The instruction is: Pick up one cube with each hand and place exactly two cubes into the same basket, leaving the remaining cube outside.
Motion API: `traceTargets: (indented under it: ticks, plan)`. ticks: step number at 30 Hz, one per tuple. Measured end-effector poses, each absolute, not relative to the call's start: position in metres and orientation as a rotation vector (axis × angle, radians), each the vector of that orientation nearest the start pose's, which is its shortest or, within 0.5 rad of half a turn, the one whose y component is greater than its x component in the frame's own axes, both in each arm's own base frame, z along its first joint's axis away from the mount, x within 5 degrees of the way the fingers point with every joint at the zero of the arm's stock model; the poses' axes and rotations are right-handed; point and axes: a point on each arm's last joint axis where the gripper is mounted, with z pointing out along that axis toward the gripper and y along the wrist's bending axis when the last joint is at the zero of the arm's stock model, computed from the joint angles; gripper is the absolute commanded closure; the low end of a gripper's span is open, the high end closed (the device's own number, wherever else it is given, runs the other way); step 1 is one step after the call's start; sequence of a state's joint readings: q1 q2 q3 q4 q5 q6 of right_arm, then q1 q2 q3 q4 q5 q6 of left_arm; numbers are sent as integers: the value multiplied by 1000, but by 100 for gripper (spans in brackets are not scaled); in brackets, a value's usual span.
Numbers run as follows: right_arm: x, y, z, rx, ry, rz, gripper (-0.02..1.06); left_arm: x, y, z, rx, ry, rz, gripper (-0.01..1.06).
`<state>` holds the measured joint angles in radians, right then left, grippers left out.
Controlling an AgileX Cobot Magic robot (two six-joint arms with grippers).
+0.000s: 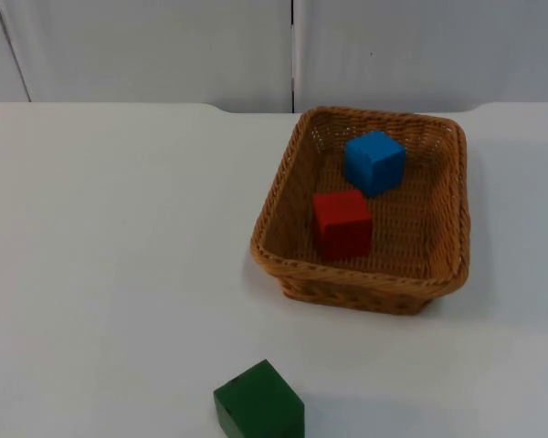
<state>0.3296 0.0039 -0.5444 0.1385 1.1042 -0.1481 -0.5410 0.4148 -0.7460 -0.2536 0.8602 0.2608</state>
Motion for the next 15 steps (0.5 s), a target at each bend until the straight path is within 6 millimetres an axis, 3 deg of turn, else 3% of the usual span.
traceTargets:
  ticks: [15]
  plan:
    - [-9,-1,282,-382,2029,207,39,-10,2,344,611,1876,-353,17]
